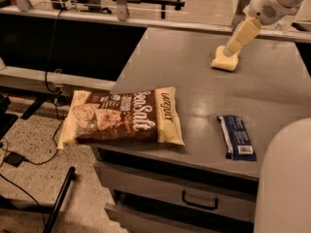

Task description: Move sponge near brown chip bag

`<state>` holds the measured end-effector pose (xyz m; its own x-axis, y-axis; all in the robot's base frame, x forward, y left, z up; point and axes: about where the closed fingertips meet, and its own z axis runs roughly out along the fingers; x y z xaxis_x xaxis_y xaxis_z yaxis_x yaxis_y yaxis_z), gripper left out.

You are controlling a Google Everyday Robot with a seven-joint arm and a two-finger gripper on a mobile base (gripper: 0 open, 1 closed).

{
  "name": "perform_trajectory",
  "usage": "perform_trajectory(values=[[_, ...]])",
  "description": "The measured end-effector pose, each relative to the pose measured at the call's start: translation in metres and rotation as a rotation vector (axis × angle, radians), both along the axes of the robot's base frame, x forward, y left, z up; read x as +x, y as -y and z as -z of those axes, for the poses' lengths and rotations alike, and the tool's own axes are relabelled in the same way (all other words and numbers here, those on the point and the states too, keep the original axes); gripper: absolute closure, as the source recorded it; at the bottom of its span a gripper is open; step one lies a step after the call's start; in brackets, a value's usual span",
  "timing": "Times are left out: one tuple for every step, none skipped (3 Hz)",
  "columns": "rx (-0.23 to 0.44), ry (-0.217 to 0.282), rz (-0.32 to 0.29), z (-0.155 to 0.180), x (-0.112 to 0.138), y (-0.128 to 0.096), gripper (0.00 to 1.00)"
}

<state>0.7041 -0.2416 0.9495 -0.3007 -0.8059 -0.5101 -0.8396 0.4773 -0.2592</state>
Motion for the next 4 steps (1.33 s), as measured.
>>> perform_trajectory(values=[[0.009, 0.043, 0.005, -0.015, 0.010, 0.000, 0.00], [0.010, 0.043, 0.006, -0.014, 0.011, -0.001, 0.00], [0.059, 0.028, 0.106, 0.008, 0.025, 0.007, 0.00], [0.112, 0.029, 0.187, 0.029, 0.037, 0.012, 0.00]])
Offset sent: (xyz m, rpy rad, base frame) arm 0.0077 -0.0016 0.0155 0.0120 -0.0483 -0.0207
